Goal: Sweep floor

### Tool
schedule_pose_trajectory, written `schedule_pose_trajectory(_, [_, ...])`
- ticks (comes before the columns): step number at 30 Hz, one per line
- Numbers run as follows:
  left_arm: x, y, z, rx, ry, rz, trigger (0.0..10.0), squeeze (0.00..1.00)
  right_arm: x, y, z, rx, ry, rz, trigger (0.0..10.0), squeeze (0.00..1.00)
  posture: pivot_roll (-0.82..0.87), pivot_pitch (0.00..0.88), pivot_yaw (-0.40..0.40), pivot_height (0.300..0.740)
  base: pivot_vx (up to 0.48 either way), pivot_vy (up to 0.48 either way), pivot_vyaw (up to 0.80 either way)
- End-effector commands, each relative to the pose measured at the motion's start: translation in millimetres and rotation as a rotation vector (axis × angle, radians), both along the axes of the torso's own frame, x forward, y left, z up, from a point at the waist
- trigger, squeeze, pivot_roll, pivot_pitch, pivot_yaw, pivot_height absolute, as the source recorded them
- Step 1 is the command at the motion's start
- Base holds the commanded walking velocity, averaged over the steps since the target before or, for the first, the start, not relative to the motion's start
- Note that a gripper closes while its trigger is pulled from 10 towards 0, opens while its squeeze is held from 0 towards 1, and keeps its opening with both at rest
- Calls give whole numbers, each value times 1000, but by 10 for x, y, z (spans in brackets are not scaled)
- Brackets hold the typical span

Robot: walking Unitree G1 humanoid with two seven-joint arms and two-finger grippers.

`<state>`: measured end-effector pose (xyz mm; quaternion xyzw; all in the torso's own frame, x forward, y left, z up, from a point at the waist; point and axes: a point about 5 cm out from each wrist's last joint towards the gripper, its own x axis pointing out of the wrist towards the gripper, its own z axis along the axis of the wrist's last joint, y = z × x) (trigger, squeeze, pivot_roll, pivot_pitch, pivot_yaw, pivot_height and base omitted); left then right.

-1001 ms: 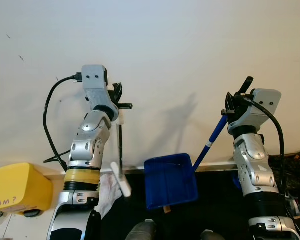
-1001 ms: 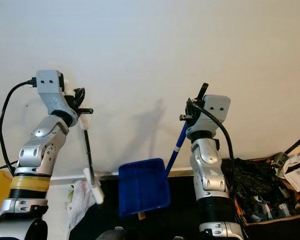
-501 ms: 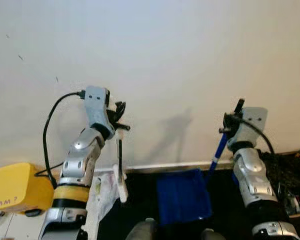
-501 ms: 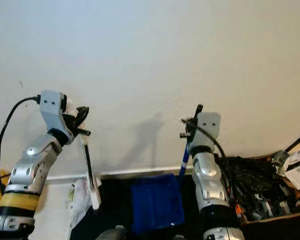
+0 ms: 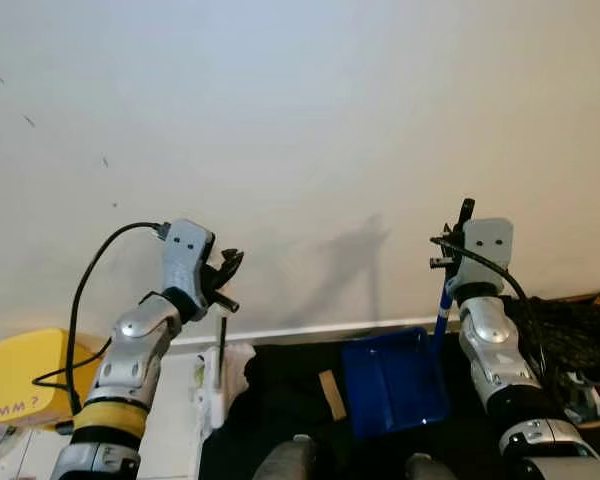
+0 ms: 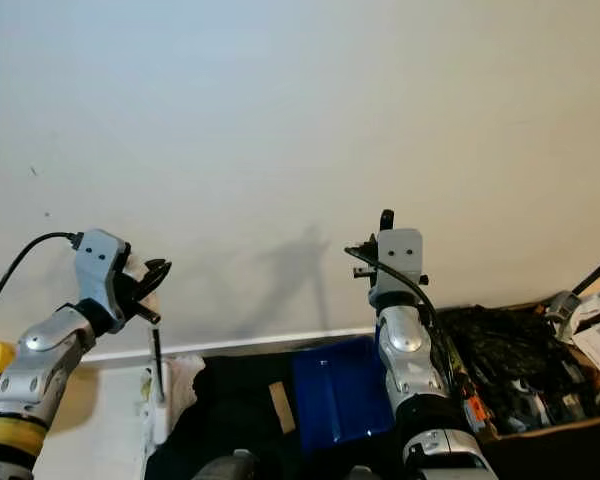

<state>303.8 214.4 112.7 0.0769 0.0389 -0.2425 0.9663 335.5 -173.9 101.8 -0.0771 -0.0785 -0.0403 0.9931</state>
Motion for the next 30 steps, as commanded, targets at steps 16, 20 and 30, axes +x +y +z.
schedule_pose_trajectory(16, [34, 147, 49, -187, -46, 104, 10000, 0, -21, 198, -177, -30, 36, 76, 10000, 0, 212, 271, 103, 740, 0, 0, 0])
schedule_pose_trajectory(20, [29, -128, 132, -374, -17, 11, 10000, 0, -5, 237, -169, -26, 27, 69, 10000, 0, 215, 293, 108, 740, 0, 0, 0])
schedule_pose_trajectory(30, [-4, -344, -6, -424, 98, -86, 10000, 0, -7, 378, -152, -65, -2, 99, 10000, 0, 210, 317, 118, 740, 0, 0, 0])
